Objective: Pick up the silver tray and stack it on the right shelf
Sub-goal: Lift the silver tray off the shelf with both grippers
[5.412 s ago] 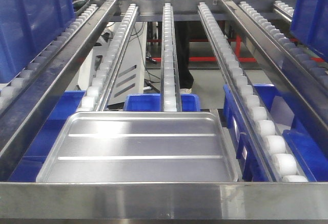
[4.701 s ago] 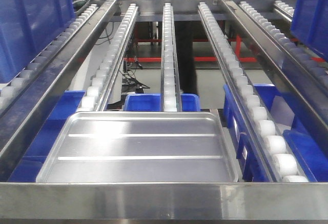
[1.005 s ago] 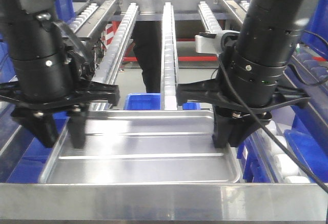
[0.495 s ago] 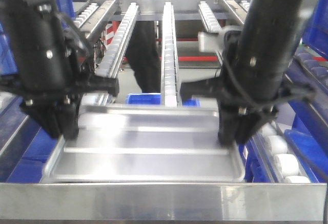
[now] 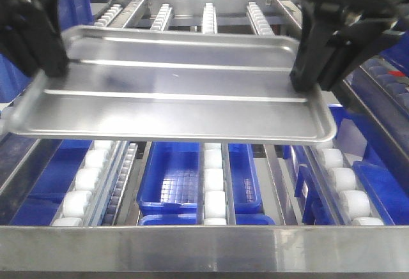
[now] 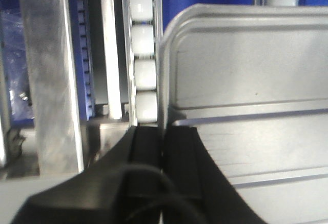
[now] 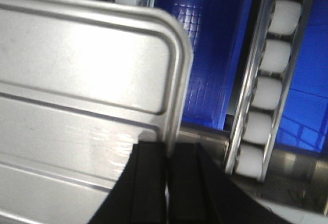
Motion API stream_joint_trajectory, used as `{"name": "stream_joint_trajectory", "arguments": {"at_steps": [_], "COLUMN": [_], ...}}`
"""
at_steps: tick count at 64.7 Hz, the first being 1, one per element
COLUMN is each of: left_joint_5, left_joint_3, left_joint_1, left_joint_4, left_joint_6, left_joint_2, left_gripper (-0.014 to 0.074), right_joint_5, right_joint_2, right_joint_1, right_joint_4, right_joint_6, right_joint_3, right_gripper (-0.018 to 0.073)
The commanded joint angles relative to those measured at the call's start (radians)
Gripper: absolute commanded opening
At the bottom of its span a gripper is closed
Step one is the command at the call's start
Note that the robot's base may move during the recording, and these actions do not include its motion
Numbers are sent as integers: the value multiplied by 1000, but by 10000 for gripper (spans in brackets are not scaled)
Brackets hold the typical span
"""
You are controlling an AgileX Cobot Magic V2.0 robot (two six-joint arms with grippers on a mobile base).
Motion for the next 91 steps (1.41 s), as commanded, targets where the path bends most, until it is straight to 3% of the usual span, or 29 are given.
{"name": "stream_joint_trajectory", "arguments": {"at_steps": [1, 12, 91], "left_joint_5": [-4, 21, 30], "left_joint_3": [-34, -34, -34], "left_joint_1": [-58, -115, -116], "left_joint_4": [17, 17, 20], "left_joint_6": [-13, -13, -13], "left_joint_2": [-55, -59, -59], "left_gripper": [-93, -93, -93], "right_joint_5": [-10, 10, -1], "right_joint_2": [-63, -74, -74], "right_joint_1": [41, 80, 80], "right_joint_4": [-12, -12, -12], "right_joint_6": [-28, -13, -13], "right_joint_3": [-19, -14, -14], "right_gripper": [56, 56, 56]}}
